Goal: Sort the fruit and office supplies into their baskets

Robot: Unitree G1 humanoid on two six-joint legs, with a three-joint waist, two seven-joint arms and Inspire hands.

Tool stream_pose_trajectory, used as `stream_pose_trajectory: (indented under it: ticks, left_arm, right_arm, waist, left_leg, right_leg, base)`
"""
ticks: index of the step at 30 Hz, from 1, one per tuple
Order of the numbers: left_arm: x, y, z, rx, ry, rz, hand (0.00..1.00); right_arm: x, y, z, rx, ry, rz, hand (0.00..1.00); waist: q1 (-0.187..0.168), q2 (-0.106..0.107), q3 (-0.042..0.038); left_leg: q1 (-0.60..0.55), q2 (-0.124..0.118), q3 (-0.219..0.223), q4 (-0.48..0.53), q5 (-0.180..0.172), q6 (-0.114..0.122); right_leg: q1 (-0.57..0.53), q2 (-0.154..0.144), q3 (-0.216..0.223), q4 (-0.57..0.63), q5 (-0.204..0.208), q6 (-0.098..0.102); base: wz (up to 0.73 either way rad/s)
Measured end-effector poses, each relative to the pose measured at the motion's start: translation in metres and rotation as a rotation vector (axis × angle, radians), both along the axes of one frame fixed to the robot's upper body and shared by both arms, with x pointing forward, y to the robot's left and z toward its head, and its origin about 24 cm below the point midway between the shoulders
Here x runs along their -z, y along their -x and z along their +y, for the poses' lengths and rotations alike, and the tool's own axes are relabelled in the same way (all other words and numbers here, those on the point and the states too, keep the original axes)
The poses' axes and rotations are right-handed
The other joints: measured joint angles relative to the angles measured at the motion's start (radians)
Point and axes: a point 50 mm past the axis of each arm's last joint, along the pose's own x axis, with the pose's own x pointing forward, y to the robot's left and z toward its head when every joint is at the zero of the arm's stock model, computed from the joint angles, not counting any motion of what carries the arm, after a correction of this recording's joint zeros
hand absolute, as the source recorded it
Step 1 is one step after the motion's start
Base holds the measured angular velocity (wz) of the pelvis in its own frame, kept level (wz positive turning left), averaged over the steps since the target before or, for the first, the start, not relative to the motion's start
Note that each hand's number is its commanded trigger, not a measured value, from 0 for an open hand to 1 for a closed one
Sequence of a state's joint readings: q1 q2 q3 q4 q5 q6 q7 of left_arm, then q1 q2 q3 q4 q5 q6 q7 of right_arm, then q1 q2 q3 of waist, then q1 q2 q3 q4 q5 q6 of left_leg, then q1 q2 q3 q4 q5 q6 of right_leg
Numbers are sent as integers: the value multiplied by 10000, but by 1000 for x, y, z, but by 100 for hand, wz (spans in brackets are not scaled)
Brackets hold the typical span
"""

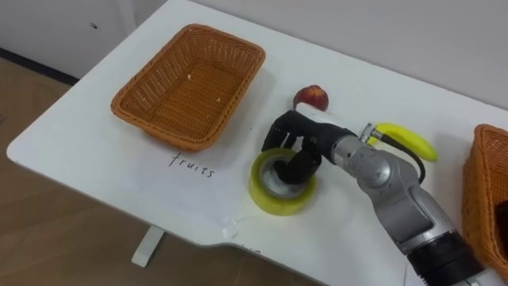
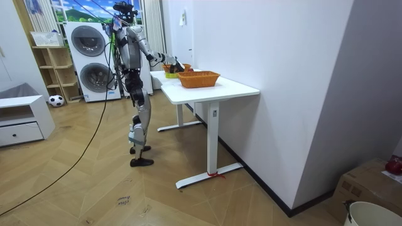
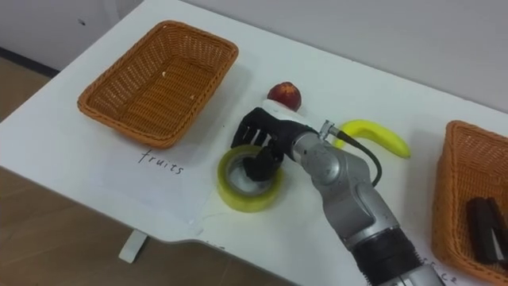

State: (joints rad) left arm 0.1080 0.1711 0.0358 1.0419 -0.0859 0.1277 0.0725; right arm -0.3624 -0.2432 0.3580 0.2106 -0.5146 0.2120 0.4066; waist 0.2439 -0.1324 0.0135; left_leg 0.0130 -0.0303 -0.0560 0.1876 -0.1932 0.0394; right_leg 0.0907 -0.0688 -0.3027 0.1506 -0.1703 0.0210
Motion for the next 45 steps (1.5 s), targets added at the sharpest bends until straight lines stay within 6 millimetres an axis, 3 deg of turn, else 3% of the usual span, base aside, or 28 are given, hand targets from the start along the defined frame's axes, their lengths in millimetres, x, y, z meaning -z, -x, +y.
stream_pose_trajectory:
  ticks: [4, 7, 11, 15, 27, 35, 45]
  left_arm:
    - [0, 4, 2, -70, -13, -112, 0]
    - [0, 10, 5, -479, -33, -87, 0]
    - [0, 21, 9, -1009, -86, 35, 0]
    - [0, 25, 11, -1095, -98, 107, 0]
    - [2, 33, 11, -1456, -219, 269, 0]
    - [2, 33, 11, -1454, -129, 259, 0]
    - [4, 42, 10, -1432, -46, 493, 0]
  right_arm:
    - [-1, 4, -8, 25, 46, -63, 100]
    - [-6, 12, -25, 336, 183, -320, 100]
    - [-22, 11, -48, 1202, 104, -1011, 100]
    - [-44, 11, -61, 1753, -157, -1968, 100]
    - [-51, 17, -69, 1992, -352, -2276, 100]
    - [-58, 17, -81, 2546, -490, -2604, 100]
    - [-60, 17, -85, 2726, -655, -2736, 100]
  waist:
    - [-157, -32, -18]
    - [-242, -91, -37]
    - [-555, -188, -89]
    - [-815, -183, -88]
    - [-1324, -129, -63]
    - [-1340, -121, -60]
    - [-1656, -43, -71]
  left_leg:
    - [-6, 5, 40, -7, 3, 4]
    - [-8, 17, 135, -25, 3, 4]
    - [-10, 17, 237, -29, 2, 4]
    - [122, 18, 271, -62, 2, 4]
    - [332, 58, 632, -221, 3, 4]
    - [460, 163, 835, -258, 0, 0]
    - [529, 178, 903, -353, -1, -2]
  right_leg:
    - [-31, -9, 26, 4, 0, 0]
    - [-63, -6, 80, 4, 0, 1]
    - [-72, 19, 198, 1, 0, 0]
    - [-34, 43, 317, 5, 1, 1]
    - [-69, 85, 770, 33, 1, 1]
    - [-51, 120, 998, 26, 2, 1]
    - [-57, 176, 1078, 38, 5, -4]
  base:
    - [-3]
    - [-9]
    - [-5]
    - [-9]
    - [-9]
    - [-7]
    - [-3]
